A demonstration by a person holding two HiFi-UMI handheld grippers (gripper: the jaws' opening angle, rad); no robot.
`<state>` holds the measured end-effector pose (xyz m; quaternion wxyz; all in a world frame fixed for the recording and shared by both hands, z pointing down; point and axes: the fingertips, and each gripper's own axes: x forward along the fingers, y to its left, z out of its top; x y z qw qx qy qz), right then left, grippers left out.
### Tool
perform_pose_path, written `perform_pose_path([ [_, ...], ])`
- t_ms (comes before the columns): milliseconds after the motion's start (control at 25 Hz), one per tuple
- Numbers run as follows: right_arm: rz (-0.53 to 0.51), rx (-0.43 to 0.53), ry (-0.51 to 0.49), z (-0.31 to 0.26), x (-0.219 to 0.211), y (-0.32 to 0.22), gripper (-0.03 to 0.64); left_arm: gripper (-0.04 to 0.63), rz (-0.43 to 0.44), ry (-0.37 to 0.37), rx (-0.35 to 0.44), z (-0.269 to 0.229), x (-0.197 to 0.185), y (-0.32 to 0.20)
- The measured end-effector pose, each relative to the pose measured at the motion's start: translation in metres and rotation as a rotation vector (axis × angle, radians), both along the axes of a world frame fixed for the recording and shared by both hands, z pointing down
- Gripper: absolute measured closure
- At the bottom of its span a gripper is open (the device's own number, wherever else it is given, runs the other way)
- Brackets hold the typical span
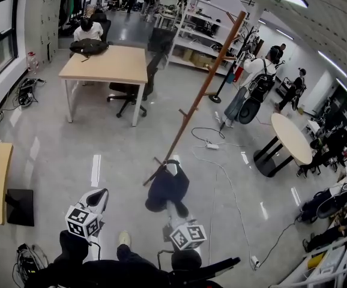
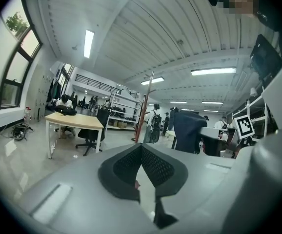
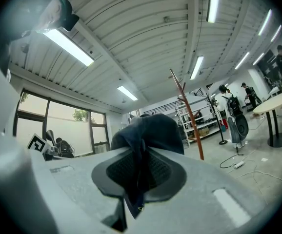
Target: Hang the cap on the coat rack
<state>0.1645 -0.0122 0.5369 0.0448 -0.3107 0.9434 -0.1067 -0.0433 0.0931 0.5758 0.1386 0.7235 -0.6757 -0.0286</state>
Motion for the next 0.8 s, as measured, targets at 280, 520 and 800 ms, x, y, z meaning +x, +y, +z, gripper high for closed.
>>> perform_pose_path([
  [280,-0.012,0.0,0.002,0.003,-0.039,-0.053,0.581,0.594,0.001,0.0,0.011,-0.006,-0.033,-0.053],
  [520,-0.023,0.006,0.002,0.002,-0.061,-0.095,0.581,0.594,-0.006,-0.003,0.019,-0.007,-0.054,-0.092],
  [800,-0.037,0.023,-0.017,-0.006,-0.08,-0.129,0.581,0.594,-0.024,-0.012,0.02,-0.012,-0.075,-0.12],
])
